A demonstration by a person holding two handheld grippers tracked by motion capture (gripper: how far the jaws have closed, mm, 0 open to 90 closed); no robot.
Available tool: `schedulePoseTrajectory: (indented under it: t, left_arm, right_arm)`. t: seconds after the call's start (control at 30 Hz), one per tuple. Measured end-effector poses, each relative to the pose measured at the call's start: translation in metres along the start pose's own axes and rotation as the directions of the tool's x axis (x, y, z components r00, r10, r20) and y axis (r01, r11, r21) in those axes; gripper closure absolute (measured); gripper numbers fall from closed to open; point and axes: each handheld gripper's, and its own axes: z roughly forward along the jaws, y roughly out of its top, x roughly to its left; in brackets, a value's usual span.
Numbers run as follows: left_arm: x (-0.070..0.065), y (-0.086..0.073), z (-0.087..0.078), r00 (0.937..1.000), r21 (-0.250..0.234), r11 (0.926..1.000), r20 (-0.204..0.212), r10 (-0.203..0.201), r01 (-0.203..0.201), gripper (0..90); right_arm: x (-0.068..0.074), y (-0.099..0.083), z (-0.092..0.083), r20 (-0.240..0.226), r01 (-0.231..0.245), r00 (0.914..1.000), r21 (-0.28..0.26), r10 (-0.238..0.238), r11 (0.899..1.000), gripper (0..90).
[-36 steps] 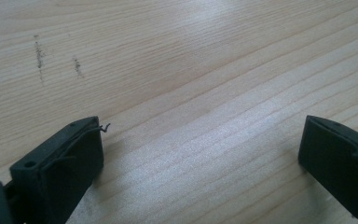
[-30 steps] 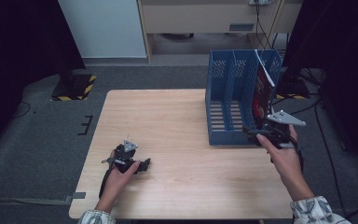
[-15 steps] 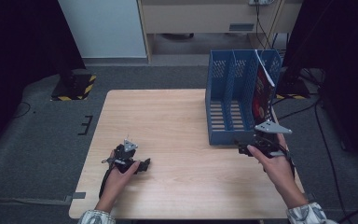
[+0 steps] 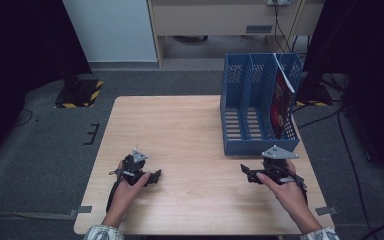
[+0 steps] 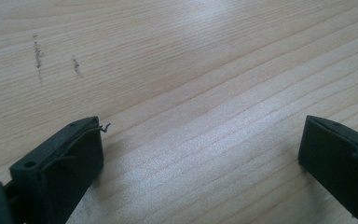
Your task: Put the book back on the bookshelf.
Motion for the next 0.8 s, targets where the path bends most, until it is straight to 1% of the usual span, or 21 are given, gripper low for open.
schedulePoseTrajectory:
  t: [0.1,0.13,0.2,0.23,0.27,0.37,0.43,0.47,0.6,0.63,0.67,0.8]
  left_arm:
    - [0.000,0.000,0.000,1.0000,0.000,1.0000,0.000,0.000,0.000,0.0]
    - [0.000,0.000,0.000,1.0000,0.000,1.0000,0.000,0.000,0.000,0.0]
    - [0.000,0.000,0.000,1.0000,0.000,1.0000,0.000,0.000,0.000,0.0]
    - [0.000,0.000,0.000,1.0000,0.000,1.0000,0.000,0.000,0.000,0.0]
    - [0.000,0.000,0.000,1.0000,0.000,1.0000,0.000,0.000,0.000,0.0]
    - [0.000,0.000,0.000,1.0000,0.000,1.0000,0.000,0.000,0.000,0.0]
    - [0.000,0.000,0.000,1.0000,0.000,1.0000,0.000,0.000,0.000,0.0]
    - [0.000,0.000,0.000,1.0000,0.000,1.0000,0.000,0.000,0.000,0.0]
    - [0.000,0.000,0.000,1.0000,0.000,1.0000,0.000,0.000,0.000,0.0]
    - [0.000,0.000,0.000,1.0000,0.000,1.0000,0.000,0.000,0.000,0.0]
    - [0.000,0.000,0.000,1.0000,0.000,1.0000,0.000,0.001,-0.001,0.0]
    - [0.000,0.000,0.000,1.0000,-0.001,1.0000,0.003,0.001,-0.001,0.0]
  right_arm:
    - [0.003,-0.005,0.003,-0.005,0.005,1.0000,0.014,-0.005,1.000,5.4]
    - [0.006,-0.011,0.007,-0.011,0.007,0.9999,0.026,-0.007,1.000,5.5]
    - [0.010,-0.015,0.011,-0.020,0.011,0.9998,0.041,-0.010,0.999,5.5]
    - [0.012,-0.017,0.013,-0.021,0.011,0.9997,0.044,-0.010,0.999,5.5]
    - [0.014,-0.018,0.015,-0.025,0.021,0.9995,0.048,-0.020,0.999,5.6]
    - [0.022,-0.021,0.024,-0.044,0.022,0.9988,0.059,-0.019,0.998,5.6]
    - [0.029,-0.022,0.031,-0.062,0.030,0.9977,0.066,-0.026,0.997,5.7]
    - [0.034,-0.022,0.034,-0.071,0.025,0.9973,0.073,-0.020,0.997,5.6]
    - [0.053,-0.020,0.050,-0.106,0.077,0.9920,0.085,-0.068,0.993,5.5]
    - [0.053,-0.020,0.050,-0.106,0.077,0.9920,0.085,-0.068,0.993,5.5]
    - [0.064,-0.018,0.061,-0.121,0.095,0.9892,0.090,-0.084,0.991,5.4]
    - [0.075,-0.016,0.077,-0.117,0.104,0.9890,0.109,-0.091,0.989,5.7]
